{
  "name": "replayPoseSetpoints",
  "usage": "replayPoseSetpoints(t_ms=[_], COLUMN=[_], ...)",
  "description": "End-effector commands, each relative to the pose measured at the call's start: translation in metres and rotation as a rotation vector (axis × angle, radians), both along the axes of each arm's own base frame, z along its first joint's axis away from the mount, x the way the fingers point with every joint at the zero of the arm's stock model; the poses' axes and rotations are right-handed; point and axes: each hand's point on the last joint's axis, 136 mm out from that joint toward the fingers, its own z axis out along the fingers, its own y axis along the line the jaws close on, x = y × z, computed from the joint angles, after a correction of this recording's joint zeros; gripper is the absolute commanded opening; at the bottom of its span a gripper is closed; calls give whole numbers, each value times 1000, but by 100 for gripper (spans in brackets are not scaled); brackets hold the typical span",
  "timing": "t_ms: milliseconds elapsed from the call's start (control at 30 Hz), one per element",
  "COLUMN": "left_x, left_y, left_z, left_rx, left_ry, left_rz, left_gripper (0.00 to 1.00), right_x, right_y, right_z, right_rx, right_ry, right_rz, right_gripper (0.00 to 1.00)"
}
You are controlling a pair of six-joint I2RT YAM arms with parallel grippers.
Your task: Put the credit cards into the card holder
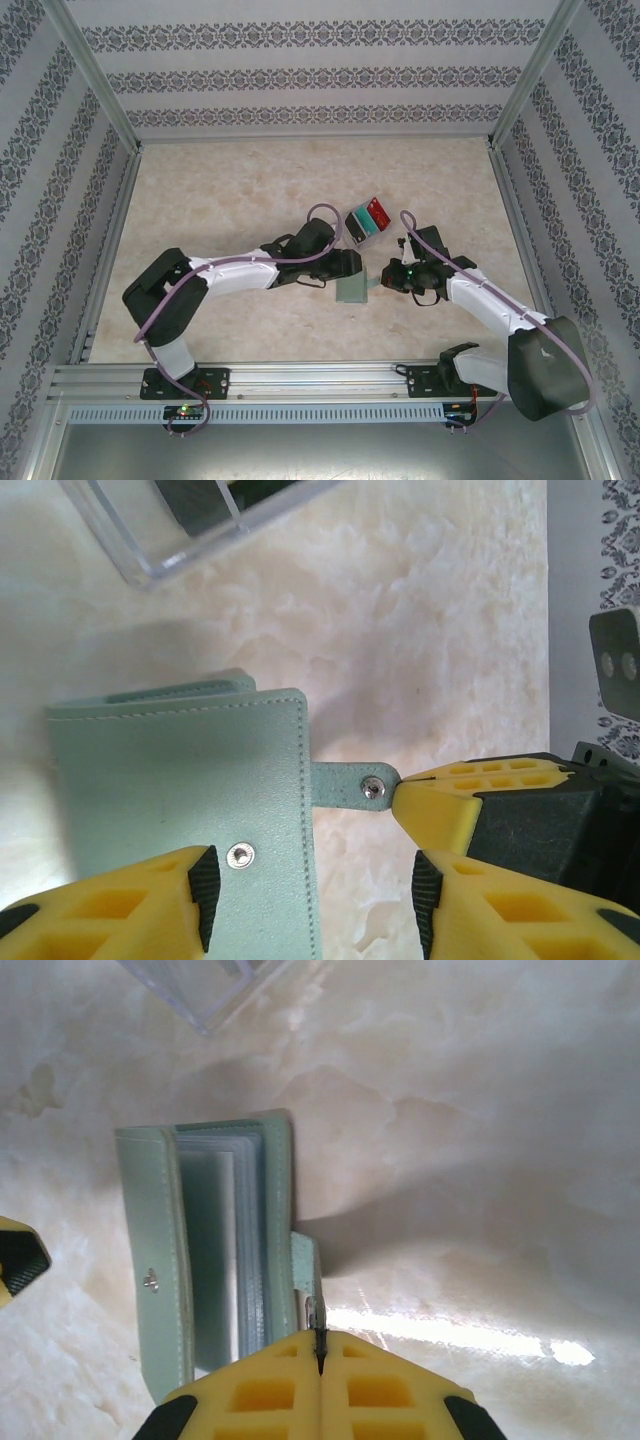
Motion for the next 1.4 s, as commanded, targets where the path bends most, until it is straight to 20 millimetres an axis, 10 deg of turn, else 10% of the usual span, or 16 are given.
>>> replayPoseSetpoints(t_ms=[0,567,1367], left_x=[-6,-17,-15], left_y=[25,16,10], left_z=[-23,-75,-77], left_rx=[136,229,172], left_ry=[10,143,141], left_rz=[4,-57,-26], left_gripper=[53,45,27], right_x=[3,3,0], right_y=[3,19,67], right_z=[10,23,1], right_rx=[31,141,161], right_ry=[-39,-53,56], right_rz=[26,71,220], right_gripper=[0,0,0])
